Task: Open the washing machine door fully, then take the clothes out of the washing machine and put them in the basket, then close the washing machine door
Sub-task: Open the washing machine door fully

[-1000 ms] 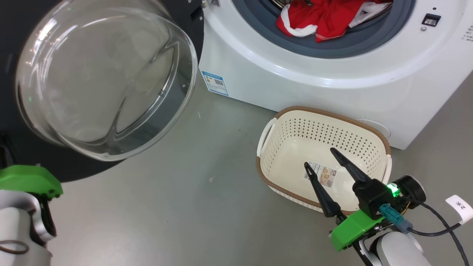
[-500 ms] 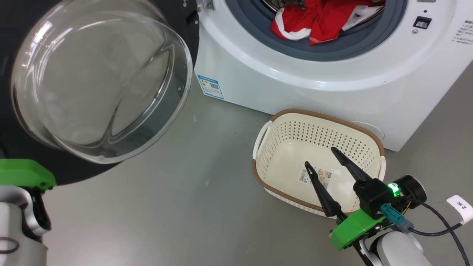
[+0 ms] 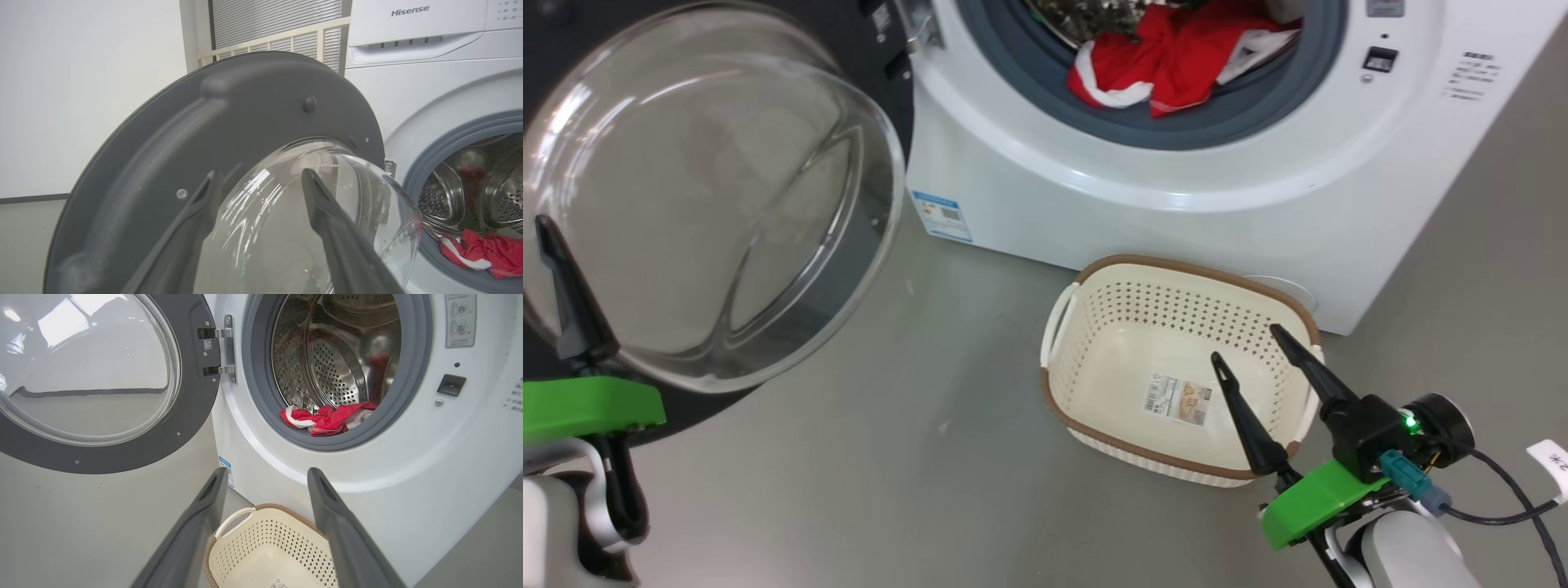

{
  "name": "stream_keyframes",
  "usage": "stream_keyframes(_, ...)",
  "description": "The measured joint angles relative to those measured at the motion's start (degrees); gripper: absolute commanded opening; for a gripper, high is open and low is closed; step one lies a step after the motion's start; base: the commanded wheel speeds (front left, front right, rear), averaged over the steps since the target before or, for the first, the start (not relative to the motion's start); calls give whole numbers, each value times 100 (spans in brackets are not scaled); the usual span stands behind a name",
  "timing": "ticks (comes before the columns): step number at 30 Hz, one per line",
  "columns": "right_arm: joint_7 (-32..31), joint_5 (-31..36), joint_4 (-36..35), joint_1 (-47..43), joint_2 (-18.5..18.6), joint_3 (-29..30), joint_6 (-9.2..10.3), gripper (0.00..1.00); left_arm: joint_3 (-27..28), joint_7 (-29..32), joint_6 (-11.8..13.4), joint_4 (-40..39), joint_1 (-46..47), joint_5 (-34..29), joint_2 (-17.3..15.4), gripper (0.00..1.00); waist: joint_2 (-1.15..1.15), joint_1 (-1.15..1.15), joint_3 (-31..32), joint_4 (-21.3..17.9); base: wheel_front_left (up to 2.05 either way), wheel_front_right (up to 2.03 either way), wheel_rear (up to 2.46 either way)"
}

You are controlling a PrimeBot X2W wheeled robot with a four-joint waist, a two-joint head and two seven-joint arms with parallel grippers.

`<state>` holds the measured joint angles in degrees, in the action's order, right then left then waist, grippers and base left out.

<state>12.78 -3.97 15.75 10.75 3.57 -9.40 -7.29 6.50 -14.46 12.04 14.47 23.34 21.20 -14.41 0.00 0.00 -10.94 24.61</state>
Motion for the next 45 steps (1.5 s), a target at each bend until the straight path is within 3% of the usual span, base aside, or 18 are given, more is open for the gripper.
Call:
stream_keyframes(10,94,-366,134,8,-35,411,0,100,-259,236,-265,-1251,-275,177,21,100,0,0,152,-572,0,0,0)
stream_keyframes(16,144,-519,180,152,-46,788,0,100,-712,309,-661,-1489,-374,337,232,100,0,0,213,-978,0,0,0)
stream_keyframes(23,169,-550,-26,229,-53,1162,0,100,-987,318,-1131,-1591,-656,460,116,100,0,0,235,-1546,0,0,0)
stream_keyframes(35,185,-335,-381,62,-65,1182,0,100,-1011,62,-1306,-1513,-1329,392,126,100,0,0,311,-2321,0,0,0)
stream_keyframes(45,186,-341,-876,-319,-69,1206,0,100,-1014,4,-1352,-1399,-1833,92,125,100,0,0,489,-2699,0,0,0)
